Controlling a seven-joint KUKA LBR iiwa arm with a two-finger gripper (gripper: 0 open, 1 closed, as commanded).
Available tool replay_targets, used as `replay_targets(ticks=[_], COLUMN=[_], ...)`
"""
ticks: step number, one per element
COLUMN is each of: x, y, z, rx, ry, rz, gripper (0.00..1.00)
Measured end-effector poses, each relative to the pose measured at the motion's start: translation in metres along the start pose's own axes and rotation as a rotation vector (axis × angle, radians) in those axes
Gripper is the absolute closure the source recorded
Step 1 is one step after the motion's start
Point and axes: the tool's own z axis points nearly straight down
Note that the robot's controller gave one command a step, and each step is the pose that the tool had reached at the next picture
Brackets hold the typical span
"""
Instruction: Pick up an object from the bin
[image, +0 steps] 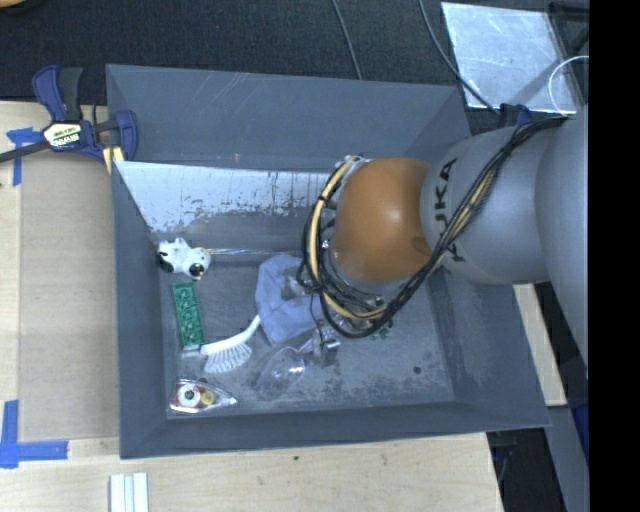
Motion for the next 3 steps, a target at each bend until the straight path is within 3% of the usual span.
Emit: replay_targets(ticks=[1, 2, 3], x=[-0.041, -0.057, -0.046], y=[0.001, 0.02, 0.069], z=[0.017, 0.016, 0.018], rx=[-0.001, 0.001, 0.001], ry=[0.0, 0.002, 0.0], rz=[0.086, -0.4, -0.465], gripper=[0.0, 0.0, 0.0])
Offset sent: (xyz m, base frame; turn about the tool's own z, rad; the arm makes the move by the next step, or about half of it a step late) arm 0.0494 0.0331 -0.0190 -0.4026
